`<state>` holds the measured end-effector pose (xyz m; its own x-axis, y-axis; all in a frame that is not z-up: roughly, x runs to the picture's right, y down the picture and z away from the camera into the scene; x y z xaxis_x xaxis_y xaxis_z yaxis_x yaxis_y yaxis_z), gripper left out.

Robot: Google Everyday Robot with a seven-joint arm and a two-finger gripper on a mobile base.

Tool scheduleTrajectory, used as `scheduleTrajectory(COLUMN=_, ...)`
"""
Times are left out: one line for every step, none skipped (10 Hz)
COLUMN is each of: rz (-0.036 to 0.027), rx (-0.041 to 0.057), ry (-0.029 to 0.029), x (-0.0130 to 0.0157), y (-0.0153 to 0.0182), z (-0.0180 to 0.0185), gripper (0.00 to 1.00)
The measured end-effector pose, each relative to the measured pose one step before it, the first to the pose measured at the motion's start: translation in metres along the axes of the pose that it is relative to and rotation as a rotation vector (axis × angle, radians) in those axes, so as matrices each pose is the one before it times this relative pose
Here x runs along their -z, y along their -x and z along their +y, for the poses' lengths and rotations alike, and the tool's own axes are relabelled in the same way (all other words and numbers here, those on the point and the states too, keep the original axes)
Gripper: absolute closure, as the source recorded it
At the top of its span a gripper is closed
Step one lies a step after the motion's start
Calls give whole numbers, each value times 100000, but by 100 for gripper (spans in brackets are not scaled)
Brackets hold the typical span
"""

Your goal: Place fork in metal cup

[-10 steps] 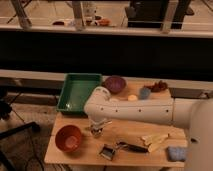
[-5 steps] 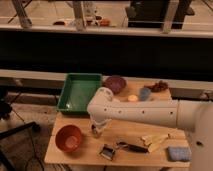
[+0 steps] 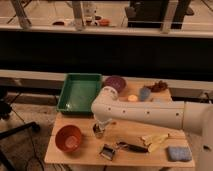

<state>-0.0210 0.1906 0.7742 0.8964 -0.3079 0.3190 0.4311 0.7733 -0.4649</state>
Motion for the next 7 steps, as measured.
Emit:
scheduleTrajectory(rz=-41, rx=-199, ry=-305, x=19, y=-859, z=330, gripper=95)
scheduleTrajectory(rz=-265, rx=-169, ry=-226, x=-28, y=-818, z=434, gripper=95)
scheduleTrajectory(rz=-257, rx=-372, ry=-38, x=-28, y=-275, z=204, gripper=95)
scheduleTrajectory(rz=-658, rx=-155, ry=-35, x=-116, y=270, z=-61, gripper=95)
scheduleTrajectory(rz=-275, rx=-232, ry=73, x=-95, y=284, z=-95, gripper=95)
scheduleTrajectory(rz=-194, rx=-51, ry=-122, x=0, y=176, z=-83, gripper=95)
scheduleTrajectory(rz=-275, rx=-1123, ry=-63, x=-27, y=-417, z=201, gripper=95)
